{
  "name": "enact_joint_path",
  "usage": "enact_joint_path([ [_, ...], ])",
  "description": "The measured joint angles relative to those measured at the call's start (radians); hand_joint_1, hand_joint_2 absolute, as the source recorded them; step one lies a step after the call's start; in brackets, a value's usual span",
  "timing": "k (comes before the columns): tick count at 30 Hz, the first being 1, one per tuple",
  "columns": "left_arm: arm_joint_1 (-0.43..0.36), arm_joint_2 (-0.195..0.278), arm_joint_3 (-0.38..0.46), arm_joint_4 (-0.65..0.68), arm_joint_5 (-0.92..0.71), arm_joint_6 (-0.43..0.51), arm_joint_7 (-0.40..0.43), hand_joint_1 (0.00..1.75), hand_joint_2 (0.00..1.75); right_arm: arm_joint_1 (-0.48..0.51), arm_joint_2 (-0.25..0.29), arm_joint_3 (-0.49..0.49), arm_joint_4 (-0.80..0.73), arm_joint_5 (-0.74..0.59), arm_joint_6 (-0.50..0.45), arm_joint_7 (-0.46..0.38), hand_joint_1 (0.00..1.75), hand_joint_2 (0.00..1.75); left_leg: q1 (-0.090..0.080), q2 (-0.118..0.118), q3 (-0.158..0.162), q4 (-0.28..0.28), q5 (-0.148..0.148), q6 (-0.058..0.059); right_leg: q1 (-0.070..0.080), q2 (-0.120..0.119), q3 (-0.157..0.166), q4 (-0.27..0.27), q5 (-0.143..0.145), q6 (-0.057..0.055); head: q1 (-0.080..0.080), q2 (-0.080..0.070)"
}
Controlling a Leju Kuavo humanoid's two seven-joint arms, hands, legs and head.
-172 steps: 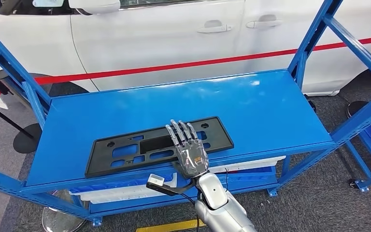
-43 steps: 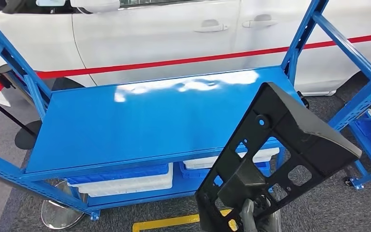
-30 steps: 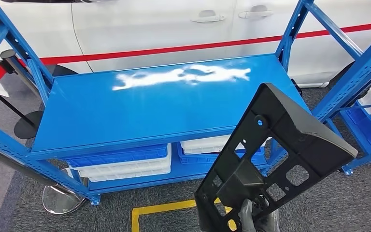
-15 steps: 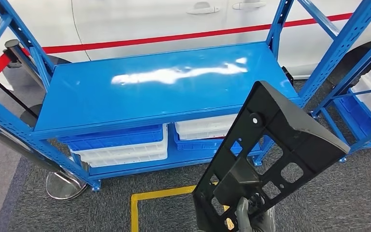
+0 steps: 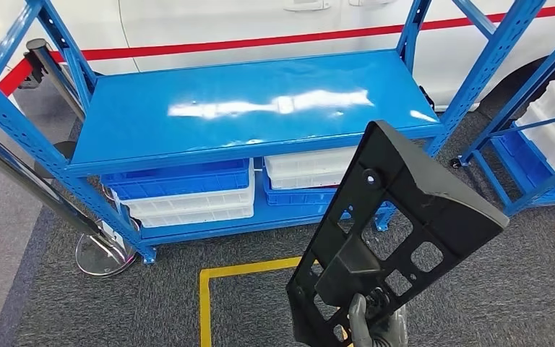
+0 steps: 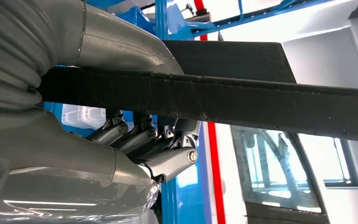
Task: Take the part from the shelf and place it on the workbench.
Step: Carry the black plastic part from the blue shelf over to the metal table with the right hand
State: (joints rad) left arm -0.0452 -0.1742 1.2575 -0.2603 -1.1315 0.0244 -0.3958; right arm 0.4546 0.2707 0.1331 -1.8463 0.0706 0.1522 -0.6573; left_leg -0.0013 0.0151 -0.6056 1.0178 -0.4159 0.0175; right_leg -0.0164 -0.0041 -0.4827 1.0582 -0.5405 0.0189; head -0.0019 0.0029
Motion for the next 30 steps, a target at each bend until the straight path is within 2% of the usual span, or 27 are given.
enact_joint_path([
  [1,0.0,0.0,0.0,0.0,-0.001,0.0,0.001,0.0,1.75,-0.001,-0.001,0.003,0.0,0.0,-0.001,0.0,1.75,1.75,-0.001,-0.001,-0.006,0.006,0.006,-0.005,0.002,0.001,0.022,-0.038,-0.014,-0.006,0.001,0.0],
  [2,0.0,0.0,0.0,0.0,-0.001,0.0,0.003,0.0,1.75,-0.001,-0.003,0.005,0.0,0.0,-0.002,0.0,1.75,1.75,-0.001,-0.001,-0.01,0.008,0.013,-0.011,0.006,0.002,0.025,-0.052,-0.017,-0.015,0.001,0.0],
  [4,0.002,0.0,0.002,0.0,-0.003,-0.001,0.006,0.0,1.75,0.001,-0.005,0.009,0.0,0.0,-0.006,0.0,1.75,1.75,0.002,-0.003,-0.018,0.01,0.02,-0.023,0.005,-0.001,0.008,-0.052,0.0,-0.033,0.003,0.0],
  [5,0.004,0.001,0.003,0.0,-0.004,-0.001,0.008,0.0,1.75,0.003,-0.006,0.012,0.0,0.0,-0.008,0.0,1.75,1.75,0.004,-0.005,-0.027,0.023,-0.001,-0.029,0.005,-0.002,-0.005,-0.053,0.013,-0.042,0.001,0.0],
  [6,0.005,0.001,0.004,0.0,-0.005,-0.001,0.01,0.0,1.75,0.004,-0.006,0.015,0.0,0.0,-0.011,0.0,1.75,1.75,0.006,-0.006,-0.038,0.05,-0.039,-0.034,0.003,-0.003,-0.019,-0.054,0.026,-0.049,-0.001,0.0],
  [8,0.006,0.001,0.006,0.0,-0.009,-0.001,0.014,0.0,1.75,0.007,-0.007,0.018,0.0,0.0,-0.017,0.0,1.75,1.75,0.009,-0.006,-0.061,0.154,-0.145,-0.043,0.005,-0.003,-0.05,-0.053,0.051,-0.056,-0.004,0.0],
  [9,0.005,0.001,0.007,0.0,-0.01,-0.002,0.015,0.0,1.75,0.009,-0.007,0.019,0.0,0.0,-0.019,0.0,1.75,1.75,0.01,-0.006,-0.066,0.211,-0.177,-0.045,0.006,-0.004,-0.066,-0.052,0.062,-0.057,-0.005,0.0],
  [10,0.004,0.001,0.007,0.0,-0.011,-0.002,0.016,0.0,1.75,0.011,-0.008,0.019,0.0,0.0,-0.021,0.0,1.75,1.75,0.011,-0.006,-0.063,0.252,-0.184,-0.046,0.008,-0.005,-0.082,-0.05,0.074,-0.056,-0.005,0.0],
  [11,0.004,0.001,0.007,0.0,-0.012,-0.003,0.017,0.0,1.75,0.013,-0.008,0.02,-0.001,0.0,-0.021,0.0,1.75,1.75,0.011,-0.006,-0.045,0.265,-0.167,-0.045,0.009,-0.006,-0.1,-0.046,0.085,-0.055,-0.005,0.0],
  [12,0.003,0.002,0.007,0.0,-0.014,-0.003,0.017,0.0,1.75,0.016,-0.008,0.02,-0.001,0.0,-0.022,0.0,1.75,1.75,0.01,-0.007,-0.011,0.244,-0.136,-0.042,0.01,-0.006,-0.117,-0.041,0.095,-0.054,-0.005,0.0],
  [13,0.002,0.003,0.007,0.0,-0.016,-0.004,0.017,0.0,1.75,0.019,-0.009,0.021,-0.001,0.0,-0.022,0.0,1.75,1.75,0.009,-0.007,0.037,0.191,-0.11,-0.037,0.011,-0.006,-0.132,-0.036,0.104,-0.052,-0.005,0.0],
  [14,0.0,0.004,0.007,0.0,-0.018,-0.004,0.016,0.0,1.75,0.022,-0.009,0.022,-0.003,0.0,-0.023,0.0,1.75,1.75,0.007,-0.008,0.096,0.114,-0.105,-0.029,0.013,-0.006,-0.144,-0.032,0.113,-0.049,-0.005,0.0],
  [15,-0.002,0.006,0.007,0.0,-0.019,-0.005,0.015,0.0,1.75,0.025,-0.009,0.022,-0.005,0.0,-0.024,0.0,1.75,1.75,0.004,-0.009,0.145,0.042,-0.114,-0.024,0.013,-0.006,-0.151,-0.029,0.121,-0.045,-0.005,0.0],
  [16,-0.004,0.008,0.007,-0.001,-0.02,-0.006,0.014,0.0,1.75,0.027,-0.009,0.023,-0.007,0.0,-0.024,0.0,1.75,1.75,0.0,-0.009,0.178,-0.013,-0.127,-0.018,0.012,-0.006,-0.153,-0.029,0.13,-0.039,-0.004,0.0],
  [17,-0.006,0.01,0.007,-0.001,-0.02,-0.007,0.013,0.0,1.75,0.029,-0.009,0.024,-0.01,0.0,-0.025,0.0,1.75,1.75,-0.003,-0.009,0.193,-0.045,-0.138,-0.013,0.011,-0.008,-0.153,-0.032,0.14,-0.033,-0.006,0.0],
  [19,-0.007,0.011,0.007,-0.001,-0.021,-0.012,0.01,0.0,1.75,0.034,-0.009,0.026,-0.014,0.0,-0.025,0.0,1.75,1.75,-0.004,-0.006,0.185,-0.056,-0.12,-0.003,0.007,-0.008,-0.153,-0.037,0.153,-0.019,-0.01,0.0],
  [20,-0.008,0.011,0.007,-0.001,-0.021,-0.014,0.009,0.0,1.75,0.038,-0.009,0.026,-0.016,-0.001,-0.025,0.0,1.75,1.75,-0.002,-0.004,0.176,-0.059,-0.107,0.003,0.006,-0.006,-0.159,-0.029,0.139,-0.014,-0.012,0.0],
  [21,-0.008,0.012,0.007,-0.001,-0.022,-0.016,0.009,0.0,1.75,0.042,-0.009,0.027,-0.018,-0.002,-0.025,0.0,1.75,1.75,0.0,-0.002,0.164,-0.063,-0.092,0.01,0.006,-0.004,-0.168,-0.006,0.105,-0.01,-0.009,0.0],
  [22,-0.008,0.012,0.007,-0.001,-0.023,-0.017,0.008,0.0,1.75,0.045,-0.009,0.027,-0.019,-0.002,-0.024,0.0,1.75,1.75,0.002,0.0,0.149,-0.064,-0.078,0.015,0.004,-0.002,-0.181,0.037,0.052,-0.007,-0.006,0.0],
  [23,-0.009,0.013,0.007,-0.001,-0.024,-0.018,0.008,0.0,1.75,0.049,-0.01,0.027,-0.02,-0.003,-0.024,0.0,1.75,1.75,0.001,0.001,0.131,-0.063,-0.066,0.019,0.004,0.0,-0.195,0.097,-0.005,-0.005,-0.004,0.0],
  [24,-0.008,0.014,0.007,-0.001,-0.024,-0.018,0.008,0.0,1.75,0.051,-0.01,0.027,-0.021,-0.003,-0.024,0.0,1.75,1.75,0.001,0.002,0.113,-0.061,-0.055,0.02,0.003,0.0,-0.206,0.16,-0.045,-0.002,-0.002,0.0],
  [25,-0.008,0.014,0.007,-0.001,-0.025,-0.018,0.008,0.0,1.75,0.052,-0.011,0.027,-0.021,-0.004,-0.023,0.0,1.75,1.75,0.0,0.004,0.095,-0.057,-0.045,0.019,0.003,0.0,-0.21,0.213,-0.059,0.001,-0.001,0.0],
  [26,-0.008,0.015,0.007,-0.001,-0.026,-0.018,0.007,0.0,1.75,0.054,-0.011,0.027,-0.021,-0.005,-0.023,0.0,1.75,1.75,0.0,0.007,0.078,-0.053,-0.035,0.018,0.002,0.0,-0.202,0.24,-0.046,0.003,-0.001,0.0],
  [27,-0.008,0.015,0.007,-0.001,-0.027,-0.018,0.007,0.0,1.75,0.055,-0.011,0.027,-0.021,-0.006,-0.022,0.0,1.75,1.75,0.0,0.013,0.061,-0.048,-0.027,0.016,0.002,-0.002,-0.18,0.236,-0.014,0.005,0.0,0.0],
  [28,-0.008,0.015,0.008,-0.001,-0.028,-0.018,0.006,0.0,1.75,0.056,-0.011,0.027,-0.021,-0.007,-0.021,0.001,1.75,1.75,0.0,0.019,0.045,-0.04,-0.02,0.013,0.001,-0.009,-0.139,0.197,0.018,0.005,0.0,0.0],
  [29,-0.007,0.015,0.008,-0.001,-0.029,-0.018,0.006,0.0,1.75,0.057,-0.011,0.027,-0.022,-0.008,-0.019,0.001,1.75,1.75,-0.001,0.025,0.033,-0.031,-0.016,0.01,0.002,-0.027,-0.086,0.132,0.032,0.005,0.001,0.0],
  [30,-0.005,0.015,0.008,-0.001,-0.029,-0.018,0.006,0.0,1.75,0.057,-0.011,0.027,-0.024,-0.009,-0.018,0.001,1.75,1.75,-0.002,0.03,0.022,-0.02,-0.013,0.005,0.005,-0.046,-0.033,0.06,0.026,0.002,0.001,0.0],
])
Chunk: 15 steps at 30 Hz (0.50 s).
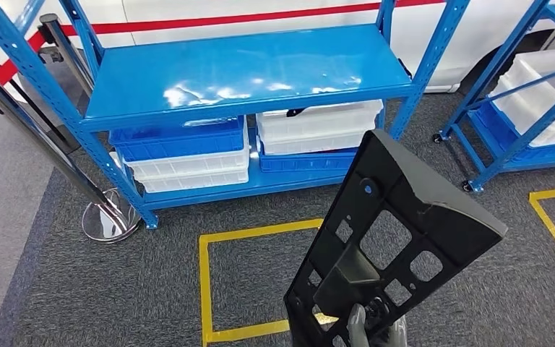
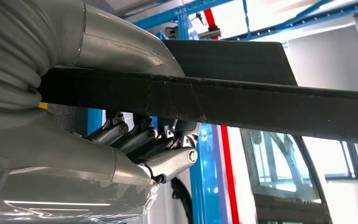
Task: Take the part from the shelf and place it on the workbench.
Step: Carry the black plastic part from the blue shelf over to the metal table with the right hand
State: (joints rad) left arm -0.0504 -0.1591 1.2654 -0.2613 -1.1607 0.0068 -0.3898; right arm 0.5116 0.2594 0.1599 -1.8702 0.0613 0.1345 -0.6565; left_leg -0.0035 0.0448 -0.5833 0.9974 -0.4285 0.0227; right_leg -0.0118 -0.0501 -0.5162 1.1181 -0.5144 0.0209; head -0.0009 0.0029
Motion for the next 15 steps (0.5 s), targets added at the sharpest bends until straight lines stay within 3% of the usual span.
enact_joint_path([
  [2,0.002,0.0,0.001,0.0,-0.001,0.001,0.0,0.0,1.75,0.001,0.0,0.001,-0.005,-0.001,0.002,0.0,1.75,1.75,-0.003,0.016,-0.01,0.016,0.005,-0.011,0.005,-0.021,0.062,-0.102,-0.039,-0.016,0.001,0.0],
  [4,0.001,0.0,0.001,0.0,-0.002,0.002,0.0,0.0,1.75,0.004,0.0,0.002,-0.009,-0.002,0.004,0.0,1.75,1.75,-0.001,0.031,-0.012,0.021,0.009,-0.024,0.007,-0.005,0.062,-0.123,-0.043,-0.038,0.002,0.0],
  [5,0.001,0.001,0.001,0.0,-0.002,0.002,0.001,0.0,1.75,0.007,0.0,0.003,-0.01,-0.002,0.004,0.0,1.75,1.75,0.001,0.025,-0.016,0.028,0.0,-0.032,0.006,0.004,0.056,-0.124,-0.036,-0.048,0.001,0.0],
  [7,0.001,0.001,0.002,0.0,-0.002,0.002,0.001,0.0,1.75,0.01,0.0,0.004,-0.013,-0.003,0.005,0.0,1.75,1.75,0.005,-0.008,-0.04,0.094,-0.059,-0.046,0.004,0.02,0.042,-0.126,-0.02,-0.063,-0.002,0.0],
  [9,0.004,0.001,0.002,0.0,-0.002,0.002,0.001,0.0,1.75,0.011,0.0,0.004,-0.013,-0.003,0.005,0.0,1.75,1.75,0.007,-0.032,-0.082,0.222,-0.141,-0.052,0.007,0.038,0.025,-0.124,-0.006,-0.068,-0.004,0.0],
  [10,0.005,0.001,0.002,0.0,-0.002,0.002,0.001,0.0,1.75,0.011,0.0,0.004,-0.014,-0.003,0.006,0.0,1.75,1.75,0.007,-0.035,-0.096,0.275,-0.162,-0.053,0.009,0.049,0.017,-0.122,-0.001,-0.069,-0.004,0.0],
  [11,0.006,0.001,0.002,0.0,-0.003,0.002,0.001,0.0,1.75,0.012,0.0,0.004,-0.014,-0.003,0.007,0.0,1.75,1.75,0.007,-0.036,-0.094,0.295,-0.163,-0.051,0.01,0.06,0.01,-0.119,0.003,-0.069,-0.004,0.0],
  [12,0.006,0.001,0.002,0.0,-0.003,0.003,0.001,0.0,1.75,0.012,0.0,0.004,-0.014,-0.003,0.007,0.0,1.75,1.75,0.007,-0.038,-0.074,0.274,-0.144,-0.047,0.012,0.072,0.005,-0.117,0.007,-0.068,-0.004,0.0],
  [13,0.006,0.001,0.002,0.0,-0.003,0.003,0.001,0.0,1.75,0.013,0.0,0.004,-0.014,-0.003,0.008,0.0,1.75,1.75,0.006,-0.044,-0.036,0.215,-0.112,-0.041,0.014,0.084,0.002,-0.115,0.009,-0.067,-0.004,0.0],
  [15,0.006,0.004,0.003,0.0,-0.003,0.004,0.001,0.0,1.75,0.012,0.0,0.004,-0.014,-0.003,0.01,0.0,1.75,1.75,0.005,-0.085,0.046,0.075,-0.065,-0.021,0.013,0.104,-0.002,-0.113,0.013,-0.062,-0.001,0.0],
])
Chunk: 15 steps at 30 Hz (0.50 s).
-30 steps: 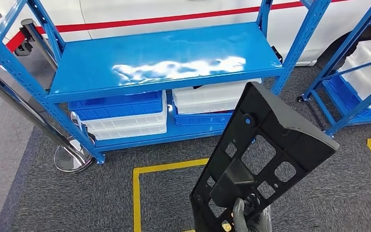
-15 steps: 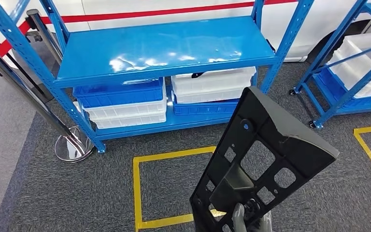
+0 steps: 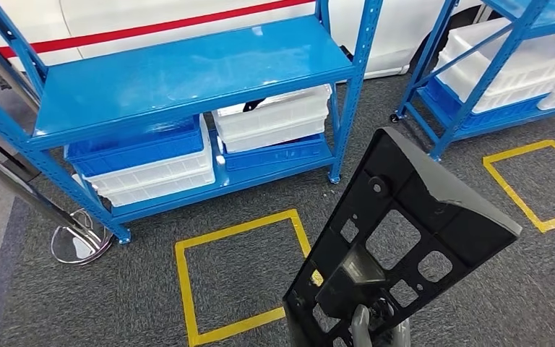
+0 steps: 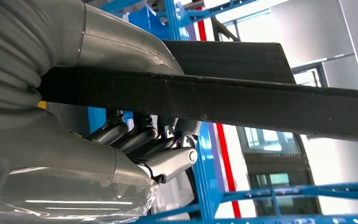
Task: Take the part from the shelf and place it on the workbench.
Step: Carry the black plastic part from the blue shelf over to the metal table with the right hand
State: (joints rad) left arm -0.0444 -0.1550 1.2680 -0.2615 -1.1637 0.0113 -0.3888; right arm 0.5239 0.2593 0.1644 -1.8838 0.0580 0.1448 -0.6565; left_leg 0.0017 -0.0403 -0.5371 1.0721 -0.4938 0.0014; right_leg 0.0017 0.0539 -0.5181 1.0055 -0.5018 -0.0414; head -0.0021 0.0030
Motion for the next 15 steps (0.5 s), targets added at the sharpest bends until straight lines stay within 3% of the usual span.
enact_joint_path([
  [2,0.001,0.002,0.001,0.0,0.0,0.0,0.0,0.0,1.75,-0.001,0.0,0.001,0.0,0.0,0.002,0.0,1.75,1.75,-0.003,-0.031,0.037,-0.07,0.009,0.012,-0.007,0.018,-0.008,0.001,0.007,0.011,0.002,0.0],
  [4,-0.001,0.001,0.001,0.0,-0.001,-0.001,0.001,0.0,1.75,-0.001,0.0,0.003,-0.001,0.0,0.004,0.0,1.75,1.75,-0.004,-0.017,0.04,-0.089,0.013,0.014,-0.01,0.035,-0.016,0.001,0.014,0.024,0.001,0.0],
  [6,-0.004,0.0,0.002,0.0,-0.001,-0.003,0.002,0.0,1.75,-0.001,0.0,0.004,-0.002,0.0,0.007,0.0,1.75,1.75,0.001,0.008,0.044,-0.109,0.023,0.021,-0.007,0.014,-0.033,0.024,-0.003,0.033,0.003,0.0],
  [7,-0.004,-0.001,0.002,0.0,-0.001,-0.004,0.002,0.0,1.75,-0.002,0.0,0.005,-0.002,0.0,0.007,0.0,1.75,1.75,0.005,0.021,0.044,-0.117,0.028,0.025,-0.006,-0.007,-0.052,0.062,-0.027,0.037,0.006,0.0],
  [9,-0.002,-0.001,0.003,0.0,-0.001,-0.004,0.003,0.0,1.75,-0.004,0.0,0.006,-0.002,0.0,0.008,0.0,1.75,1.75,0.004,0.047,0.04,-0.119,0.03,0.028,-0.011,-0.038,-0.117,0.188,-0.092,0.046,0.009,0.0],
  [10,-0.001,-0.001,0.003,0.0,-0.001,-0.005,0.003,0.0,1.75,-0.004,-0.001,0.007,-0.002,-0.001,0.008,0.0,1.75,1.75,0.003,0.061,0.038,-0.116,0.03,0.027,-0.014,-0.043,-0.146,0.247,-0.112,0.051,0.009,0.0],
  [11,0.0,-0.001,0.004,0.0,-0.001,-0.005,0.003,0.0,1.75,-0.003,-0.001,0.007,-0.002,-0.001,0.009,0.0,1.75,1.75,0.003,0.074,0.035,-0.114,0.029,0.026,-0.018,-0.045,-0.163,0.278,-0.115,0.056,0.009,0.0],
  [12,0.0,-0.002,0.004,0.0,-0.001,-0.005,0.003,0.0,1.75,-0.003,-0.002,0.007,-0.002,-0.001,0.009,0.0,1.75,1.75,0.004,0.086,0.034,-0.11,0.027,0.024,-0.021,-0.049,-0.16,0.271,-0.097,0.059,0.01,0.0],
  [13,-0.001,-0.002,0.004,0.0,-0.002,-0.005,0.003,0.0,1.75,-0.003,-0.002,0.007,-0.002,-0.001,0.009,0.0,1.75,1.75,0.005,0.097,0.033,-0.105,0.024,0.021,-0.023,-0.058,-0.134,0.222,-0.064,0.062,0.01,0.0],
  [15,-0.003,-0.003,0.004,0.0,-0.002,-0.006,0.003,0.0,1.75,-0.004,-0.003,0.008,-0.002,-0.001,0.01,0.0,1.75,1.75,0.004,0.115,0.033,-0.091,0.013,0.009,-0.024,-0.1,-0.065,0.085,-0.006,0.06,0.01,0.0],
])
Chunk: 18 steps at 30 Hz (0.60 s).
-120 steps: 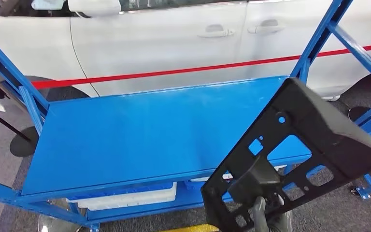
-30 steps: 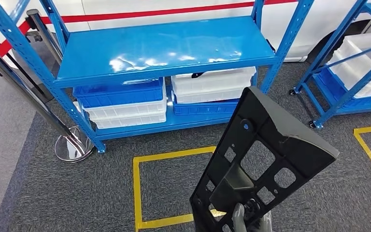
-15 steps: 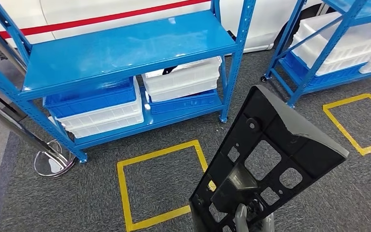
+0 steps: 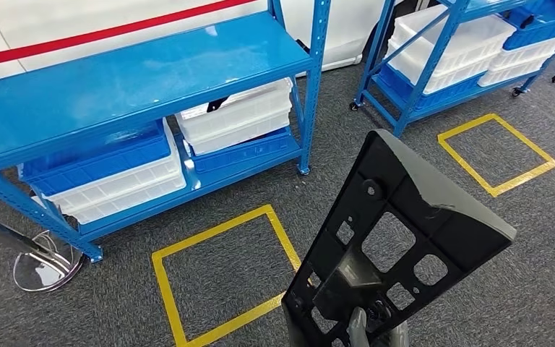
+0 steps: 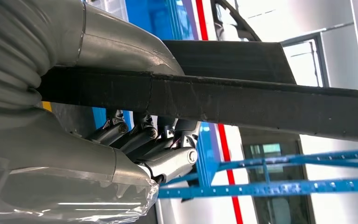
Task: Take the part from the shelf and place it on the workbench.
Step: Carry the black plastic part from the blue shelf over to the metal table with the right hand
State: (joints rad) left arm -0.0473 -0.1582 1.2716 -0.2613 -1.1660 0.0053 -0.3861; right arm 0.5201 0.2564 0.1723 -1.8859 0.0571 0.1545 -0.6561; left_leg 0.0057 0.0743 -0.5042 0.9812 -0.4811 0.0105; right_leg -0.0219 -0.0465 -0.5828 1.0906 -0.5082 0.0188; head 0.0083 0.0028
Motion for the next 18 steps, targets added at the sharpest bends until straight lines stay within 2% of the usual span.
enact_joint_path([
  [1,0.0,0.0,0.0,0.0,0.0,0.0,0.0,0.0,1.75,0.0,0.0,0.001,0.0,0.0,0.001,0.0,1.75,1.75,-0.002,0.007,0.0,0.007,-0.005,-0.007,0.002,-0.016,0.023,-0.045,0.013,-0.006,-0.001,0.0],
  [2,-0.001,0.0,0.0,0.0,0.0,0.0,0.0,0.0,1.75,-0.001,0.0,0.002,0.0,0.0,0.001,0.0,1.75,1.75,-0.004,0.014,0.0,0.012,-0.009,-0.013,0.006,-0.025,0.03,-0.064,0.015,-0.013,-0.002,0.0],
  [4,-0.003,-0.001,0.0,0.0,-0.002,-0.002,0.0,0.0,1.75,-0.001,0.0,0.004,0.0,0.0,0.002,0.0,1.75,1.75,-0.004,0.03,0.002,0.014,-0.011,-0.023,0.01,-0.007,0.024,-0.063,0.016,-0.028,-0.003,0.0],
  [5,-0.004,-0.001,0.0,0.0,-0.003,-0.002,-0.001,0.0,1.75,0.0,0.0,0.005,0.0,0.0,0.002,0.001,1.75,1.75,-0.001,0.027,0.002,0.018,-0.017,-0.029,0.009,0.002,0.022,-0.065,0.019,-0.034,-0.003,0.0],
  [7,-0.005,-0.001,0.0,0.0,-0.004,-0.003,-0.002,0.0,1.75,0.0,0.0,0.009,0.0,0.0,0.002,0.001,1.75,1.75,0.004,-0.013,-0.017,0.069,-0.06,-0.039,0.005,0.022,0.018,-0.069,0.026,-0.046,-0.006,0.0],
  [8,-0.004,-0.001,0.0,0.0,-0.005,-0.003,-0.003,0.0,1.75,0.0,0.0,0.011,0.0,0.0,0.002,0.001,1.75,1.75,0.006,-0.04,-0.041,0.127,-0.097,-0.042,0.004,0.033,0.016,-0.07,0.029,-0.051,-0.007,0.0],
  [9,-0.003,-0.001,0.0,0.0,-0.006,-0.004,-0.003,0.0,1.75,0.0,0.0,0.012,0.0,0.0,0.002,0.001,1.75,1.75,0.006,-0.057,-0.072,0.199,-0.135,-0.043,0.005,0.044,0.013,-0.07,0.031,-0.054,-0.007,0.0],
  [10,-0.001,-0.001,0.0,0.0,-0.007,-0.004,-0.003,0.0,1.75,0.0,0.0,0.014,0.0,0.0,0.002,0.001,1.75,1.75,0.006,-0.063,-0.101,0.265,-0.162,-0.043,0.006,0.056,0.01,-0.069,0.033,-0.056,-0.007,0.0],
  [11,0.0,-0.001,0.0,0.0,-0.007,-0.004,-0.003,0.0,1.75,0.001,0.0,0.014,0.0,0.0,0.002,0.001,1.75,1.75,0.006,-0.065,-0.119,0.308,-0.171,-0.042,0.008,0.069,0.008,-0.068,0.034,-0.057,-0.007,0.0],
  [12,0.002,-0.001,0.0,0.0,-0.008,-0.005,-0.003,0.0,1.75,0.002,0.0,0.015,0.0,0.0,0.001,0.001,1.75,1.75,0.006,-0.066,-0.119,0.31,-0.159,-0.04,0.009,0.083,0.007,-0.066,0.034,-0.057,-0.007,0.0],
  [13,0.002,-0.001,0.0,0.0,-0.008,-0.005,-0.003,0.0,1.75,0.002,0.0,0.015,0.0,0.0,0.001,0.001,1.75,1.75,0.006,-0.07,-0.101,0.271,-0.128,-0.037,0.009,0.097,0.008,-0.065,0.035,-0.056,-0.007,0.0],
  [14,0.003,-0.001,0.0,0.0,-0.008,-0.005,-0.004,0.0,1.75,0.002,0.0,0.016,0.0,0.0,0.0,0.001,1.75,1.75,0.006,-0.086,-0.069,0.201,-0.086,-0.032,0.009,0.111,0.009,-0.064,0.035,-0.055,-0.007,0.0],
  [15,0.003,-0.001,0.0,0.0,-0.008,-0.006,-0.004,0.0,1.75,0.002,0.0,0.017,0.0,0.0,-0.001,0.001,1.75,1.75,0.006,-0.112,-0.037,0.129,-0.053,-0.026,0.01,0.124,0.009,-0.063,0.036,-0.053,-0.007,0.0],
  [16,0.003,0.0,0.001,0.0,-0.009,-0.006,-0.004,0.0,1.75,0.001,0.0,0.018,0.0,0.0,-0.001,0.001,1.75,1.75,0.007,-0.135,-0.012,0.07,-0.033,-0.022,0.011,0.136,0.007,-0.061,0.038,-0.049,-0.006,0.0],
  [17,0.003,0.0,0.001,0.0,-0.009,-0.006,-0.004,0.0,1.75,0.001,0.0,0.019,0.0,0.0,-0.002,0.001,1.75,1.75,0.006,-0.152,0.0,0.036,-0.026,-0.018,0.01,0.147,0.002,-0.06,0.041,-0.043,-0.006,0.0],
  [18,0.003,0.0,0.001,0.0,-0.009,-0.005,-0.004,0.0,1.75,0.002,0.0,0.02,0.0,0.0,-0.002,0.001,1.75,1.75,0.005,-0.156,0.004,0.026,-0.029,-0.016,0.008,0.158,-0.003,-0.06,0.044,-0.036,-0.006,0.0],
])
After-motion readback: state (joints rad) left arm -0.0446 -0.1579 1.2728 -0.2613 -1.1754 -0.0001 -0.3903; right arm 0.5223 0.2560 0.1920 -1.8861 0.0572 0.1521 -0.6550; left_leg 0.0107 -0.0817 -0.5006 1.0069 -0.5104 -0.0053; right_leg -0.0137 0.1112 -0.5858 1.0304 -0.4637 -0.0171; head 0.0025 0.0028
